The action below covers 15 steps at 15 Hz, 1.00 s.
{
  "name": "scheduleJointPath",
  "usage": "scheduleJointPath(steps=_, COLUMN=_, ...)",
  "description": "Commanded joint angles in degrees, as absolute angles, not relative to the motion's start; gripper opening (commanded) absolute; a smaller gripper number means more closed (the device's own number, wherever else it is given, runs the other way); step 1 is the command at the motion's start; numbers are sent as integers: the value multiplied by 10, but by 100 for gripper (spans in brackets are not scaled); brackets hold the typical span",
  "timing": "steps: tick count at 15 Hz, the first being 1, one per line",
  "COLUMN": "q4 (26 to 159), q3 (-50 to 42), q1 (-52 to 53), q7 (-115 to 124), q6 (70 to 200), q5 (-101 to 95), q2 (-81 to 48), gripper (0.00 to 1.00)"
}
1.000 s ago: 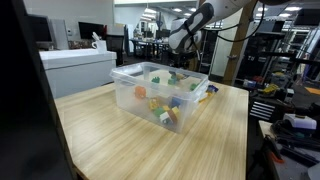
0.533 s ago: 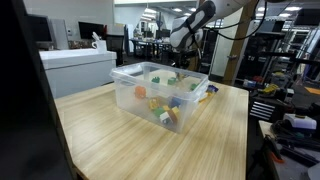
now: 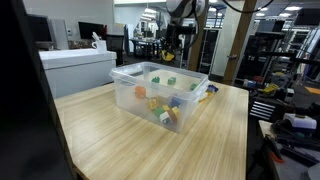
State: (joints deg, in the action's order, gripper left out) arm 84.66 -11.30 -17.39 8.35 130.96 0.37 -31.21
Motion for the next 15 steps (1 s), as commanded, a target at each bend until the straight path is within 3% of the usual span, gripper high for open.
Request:
scheduleJointPath(steps=1, q4=966, q3=-72, q1=-153, q7=12, q6=1323, q5=34, q2=-191, gripper=12)
scheduleJointPath(steps=10, q4=1225, q3=-23, q1=-74, q7=-163, q6=1243, q5=110, q2=54, gripper=12)
scheduleJointPath(steps=11, q4=1241, q3=-27, q1=-65, q7=-166, q6=1230, q5=107, q2=70, gripper=62)
scheduleJointPath(steps=12, q4=1249, q3=-30, q1=-60, q7=-165, q6=1222, q5=103, q2=78, gripper=64)
scheduleJointPath(steps=15, q4=1266, q3=-39, q1=-50, q7=-159, q6=1206, q5=98, q2=98, gripper=82)
